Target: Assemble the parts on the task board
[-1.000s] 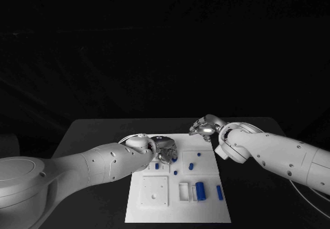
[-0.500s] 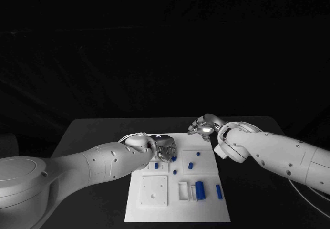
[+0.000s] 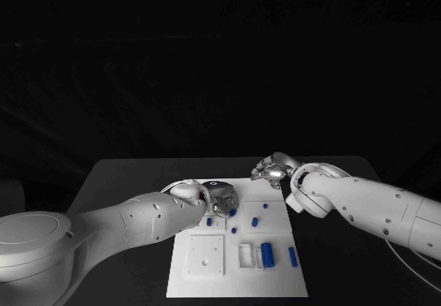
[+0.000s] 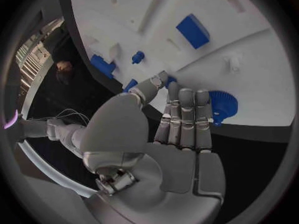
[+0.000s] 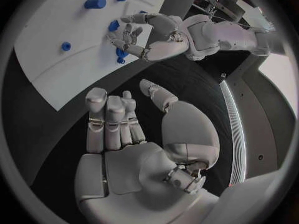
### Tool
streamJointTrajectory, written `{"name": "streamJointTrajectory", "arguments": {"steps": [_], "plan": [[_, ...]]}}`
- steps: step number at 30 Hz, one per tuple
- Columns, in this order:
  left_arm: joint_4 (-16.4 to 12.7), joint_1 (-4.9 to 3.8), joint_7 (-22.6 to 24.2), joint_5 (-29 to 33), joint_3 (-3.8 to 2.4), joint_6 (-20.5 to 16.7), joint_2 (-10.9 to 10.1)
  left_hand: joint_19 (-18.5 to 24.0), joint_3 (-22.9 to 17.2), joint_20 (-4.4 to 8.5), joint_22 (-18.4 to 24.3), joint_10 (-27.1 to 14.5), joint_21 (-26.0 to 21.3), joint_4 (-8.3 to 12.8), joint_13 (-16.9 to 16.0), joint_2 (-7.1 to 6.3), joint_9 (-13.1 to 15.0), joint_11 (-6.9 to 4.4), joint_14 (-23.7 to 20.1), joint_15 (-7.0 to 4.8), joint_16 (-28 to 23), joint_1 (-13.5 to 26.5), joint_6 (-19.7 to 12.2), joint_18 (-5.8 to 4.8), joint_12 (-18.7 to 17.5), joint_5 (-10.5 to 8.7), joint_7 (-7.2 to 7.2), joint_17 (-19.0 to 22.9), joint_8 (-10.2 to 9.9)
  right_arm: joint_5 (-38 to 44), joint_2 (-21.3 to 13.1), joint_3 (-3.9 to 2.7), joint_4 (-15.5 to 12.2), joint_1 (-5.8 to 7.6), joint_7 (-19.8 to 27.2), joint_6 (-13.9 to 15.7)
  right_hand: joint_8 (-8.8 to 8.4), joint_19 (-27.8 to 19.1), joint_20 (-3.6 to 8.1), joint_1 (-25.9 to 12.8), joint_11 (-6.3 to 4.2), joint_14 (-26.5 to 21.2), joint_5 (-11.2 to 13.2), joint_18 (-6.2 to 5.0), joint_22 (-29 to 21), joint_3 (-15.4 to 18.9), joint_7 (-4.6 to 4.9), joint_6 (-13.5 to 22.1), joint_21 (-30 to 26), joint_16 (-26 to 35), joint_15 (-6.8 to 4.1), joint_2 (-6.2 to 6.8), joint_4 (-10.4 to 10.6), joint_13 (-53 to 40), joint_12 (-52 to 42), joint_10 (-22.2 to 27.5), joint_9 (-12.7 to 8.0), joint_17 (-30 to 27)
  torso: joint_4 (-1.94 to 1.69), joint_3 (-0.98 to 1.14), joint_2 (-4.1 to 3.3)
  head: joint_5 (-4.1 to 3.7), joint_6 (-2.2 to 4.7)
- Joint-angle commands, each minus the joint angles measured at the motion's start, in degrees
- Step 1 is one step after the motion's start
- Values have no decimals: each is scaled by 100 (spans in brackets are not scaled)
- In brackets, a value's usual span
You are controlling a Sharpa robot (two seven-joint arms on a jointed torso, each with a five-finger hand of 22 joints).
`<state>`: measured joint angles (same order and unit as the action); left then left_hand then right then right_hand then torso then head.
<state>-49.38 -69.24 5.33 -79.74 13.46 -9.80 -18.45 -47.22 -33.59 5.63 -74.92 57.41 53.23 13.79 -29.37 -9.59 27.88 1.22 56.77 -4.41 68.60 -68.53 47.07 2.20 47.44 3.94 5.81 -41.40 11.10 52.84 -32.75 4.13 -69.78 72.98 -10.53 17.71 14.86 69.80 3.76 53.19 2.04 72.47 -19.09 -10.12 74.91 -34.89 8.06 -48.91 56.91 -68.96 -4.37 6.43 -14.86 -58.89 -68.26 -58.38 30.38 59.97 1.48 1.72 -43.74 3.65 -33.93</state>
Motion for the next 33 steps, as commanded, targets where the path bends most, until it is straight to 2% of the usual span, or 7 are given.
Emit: {"name": "streamJointTrajectory", "arguments": {"steps": [1,13,19,23,33], "plan": [[58,25,-30,41,-1,50,35,39,-18,426,-104,-40,5,40,5,-40,-6,5,-56,0,-5,-12,-40,-24,17,-22,-15,7,-21,58,-2,-4,-15,-1,48,-30,1,26,25,5,-10,38,-37,-488,111,5,40,2,39,-24,0,46,30,6,-22,-45,0,6,7,4,-6,-8,-11],[198,99,-18,-7,0,115,124,51,-50,422,-106,-61,0,58,5,-4,5,9,-68,5,2,-67,-33,-28,35,9,-37,14,9,58,-7,-13,-40,2,47,-28,0,28,27,2,-10,41,-40,-488,111,4,40,1,41,-25,0,52,34,8,-23,-47,1,7,-3,4,-1,-33,-37],[252,110,7,-54,2,171,149,60,-55,420,-113,-77,8,75,-1,68,56,7,-73,5,28,-75,156,-33,76,16,36,17,151,58,-4,-14,-41,2,46,-31,-1,29,28,0,-10,42,-41,-488,111,3,40,1,42,-24,0,53,37,9,-23,-47,1,7,-9,2,3,-39,-41],[274,123,75,-301,6,78,170,64,-63,422,-115,-83,19,112,-3,119,93,6,-75,2,52,-89,331,-33,110,24,93,21,267,58,-6,-15,-44,3,46,-37,-1,29,28,-2,-10,43,-41,-488,111,3,40,0,43,-24,0,54,40,10,-23,-48,1,8,-18,0,5,-46,-49],[376,238,216,-630,9,-137,220,54,-75,430,-115,-64,36,185,2,73,110,-5,-57,-9,78,-134,442,-30,141,20,87,27,340,58,-9,-15,-45,3,44,-51,0,31,29,-8,-10,44,-38,-488,110,4,40,-3,44,-24,0,56,48,12,-24,-49,2,8,-13,-2,4,-45,-64]]}}
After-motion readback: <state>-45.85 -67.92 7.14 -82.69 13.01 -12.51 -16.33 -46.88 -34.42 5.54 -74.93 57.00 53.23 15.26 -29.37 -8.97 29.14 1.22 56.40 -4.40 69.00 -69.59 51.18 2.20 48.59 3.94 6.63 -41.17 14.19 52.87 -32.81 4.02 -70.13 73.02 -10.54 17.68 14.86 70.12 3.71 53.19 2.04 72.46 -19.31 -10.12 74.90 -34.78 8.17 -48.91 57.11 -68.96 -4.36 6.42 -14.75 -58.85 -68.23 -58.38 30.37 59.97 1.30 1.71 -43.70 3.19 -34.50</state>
